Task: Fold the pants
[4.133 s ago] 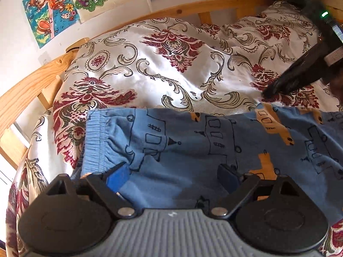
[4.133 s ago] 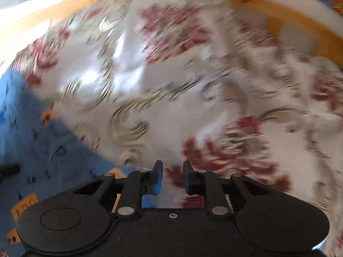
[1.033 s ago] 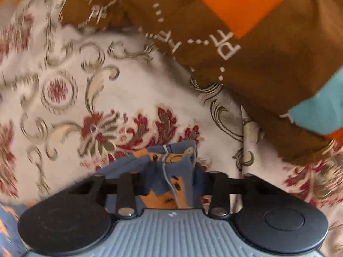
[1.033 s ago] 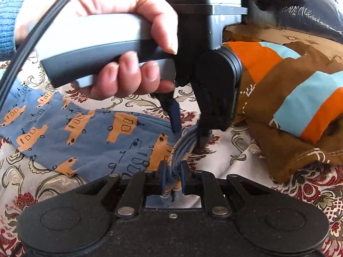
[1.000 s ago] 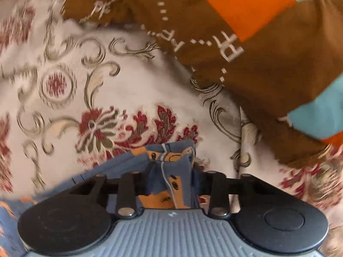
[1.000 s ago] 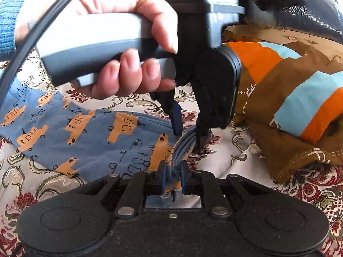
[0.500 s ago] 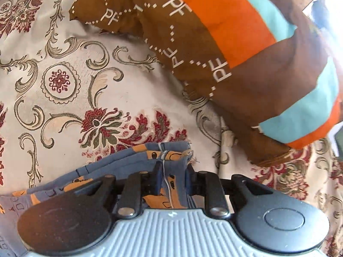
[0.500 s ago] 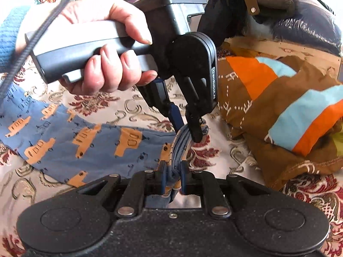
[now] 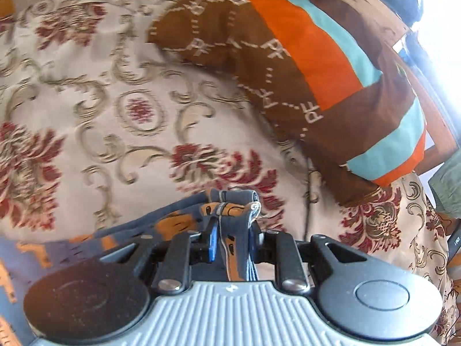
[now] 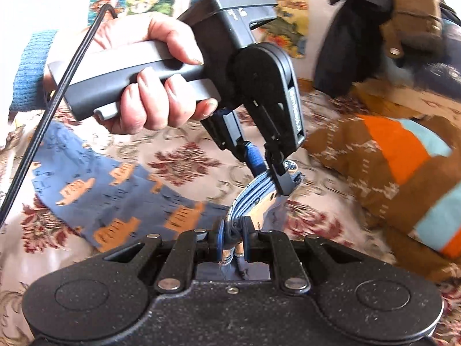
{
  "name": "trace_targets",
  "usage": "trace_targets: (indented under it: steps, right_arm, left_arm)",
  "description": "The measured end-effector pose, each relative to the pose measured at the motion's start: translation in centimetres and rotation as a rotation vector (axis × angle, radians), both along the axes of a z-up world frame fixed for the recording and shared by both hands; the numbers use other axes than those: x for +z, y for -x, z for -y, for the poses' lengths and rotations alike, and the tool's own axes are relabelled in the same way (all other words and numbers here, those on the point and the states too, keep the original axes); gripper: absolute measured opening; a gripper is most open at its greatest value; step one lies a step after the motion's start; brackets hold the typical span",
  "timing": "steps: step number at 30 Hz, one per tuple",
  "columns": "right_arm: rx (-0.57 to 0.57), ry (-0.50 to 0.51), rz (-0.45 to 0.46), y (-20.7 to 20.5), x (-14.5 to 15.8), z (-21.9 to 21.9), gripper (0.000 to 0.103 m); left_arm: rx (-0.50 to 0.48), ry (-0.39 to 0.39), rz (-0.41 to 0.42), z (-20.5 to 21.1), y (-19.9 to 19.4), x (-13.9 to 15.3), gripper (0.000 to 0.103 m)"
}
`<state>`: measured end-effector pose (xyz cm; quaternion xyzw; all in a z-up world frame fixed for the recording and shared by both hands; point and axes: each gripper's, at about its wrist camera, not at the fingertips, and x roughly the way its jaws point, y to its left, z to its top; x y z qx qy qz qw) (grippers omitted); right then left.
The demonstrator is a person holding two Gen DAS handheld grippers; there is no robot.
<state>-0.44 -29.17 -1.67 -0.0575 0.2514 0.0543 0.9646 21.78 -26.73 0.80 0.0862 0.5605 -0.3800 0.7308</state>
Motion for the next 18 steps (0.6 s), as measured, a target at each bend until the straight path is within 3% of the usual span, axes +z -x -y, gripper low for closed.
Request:
trace_targets:
  steps: [6,12,18]
  right_arm:
    - [0.097,-0.008,-0.034,-1.9,-0.5,-4.1,0.013]
    - [0.192,0.007,-0.151,-4.2,-3.3,-8.6,0.013]
    - [0.236,0.109,-0.195,-4.6,-6.0,-12.1,0.013]
  left_arm:
    - [0.062,-0.028,0.014,-5.5,-1.1,-0.5,0.023]
    - [0.122,-0.028,0.046,-11.5,-2.5,-3.2,0.022]
    - [0.182,0.036,-0.025,-16.1,-4.1,-7.3,0.022]
